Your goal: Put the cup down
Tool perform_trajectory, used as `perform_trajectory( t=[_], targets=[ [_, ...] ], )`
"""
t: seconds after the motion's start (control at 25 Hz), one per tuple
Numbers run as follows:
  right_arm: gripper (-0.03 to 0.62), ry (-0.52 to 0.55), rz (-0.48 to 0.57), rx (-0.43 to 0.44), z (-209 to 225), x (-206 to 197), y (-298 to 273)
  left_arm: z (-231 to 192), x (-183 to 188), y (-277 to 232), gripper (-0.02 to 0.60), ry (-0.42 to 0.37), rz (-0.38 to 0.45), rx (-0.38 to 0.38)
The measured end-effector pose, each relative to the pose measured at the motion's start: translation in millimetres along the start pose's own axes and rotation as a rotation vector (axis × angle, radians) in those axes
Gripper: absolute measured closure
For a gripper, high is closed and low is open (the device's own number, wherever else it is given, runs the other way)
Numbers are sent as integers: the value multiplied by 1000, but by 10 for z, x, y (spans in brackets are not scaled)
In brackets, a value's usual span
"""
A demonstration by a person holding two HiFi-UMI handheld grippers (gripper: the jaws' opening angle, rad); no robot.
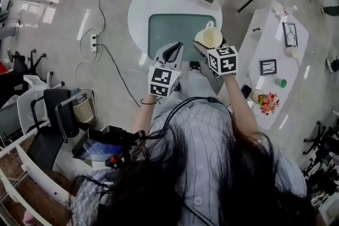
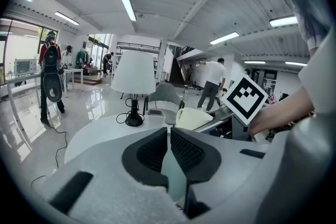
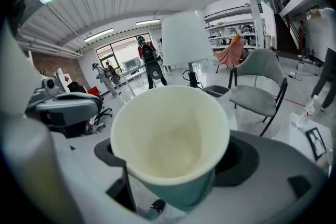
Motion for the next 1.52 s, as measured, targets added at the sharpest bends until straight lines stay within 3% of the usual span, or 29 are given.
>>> perform_trajectory(
  t=[0.72, 1.16, 1.52],
  targets=[
    [169, 73, -223, -7, 500, -415, -1051, -259, 18, -293, 551, 47, -33, 80],
    [169, 93, -165, -29, 531, -400, -1138, -281, -80, -218, 551, 66, -46, 116],
    [169, 180, -223, -51, 505, -454, -1182, -299, -121, -132, 551, 53, -49, 130]
  ],
)
Point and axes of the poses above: the fingertips, and each gripper's own axes: y backward along the fingers, z to its right, x out of its top, the point moved 3 cm from there along y, backward along the fingers, and after that the axes turned 14 degrees about y, right-handed, at the moved point
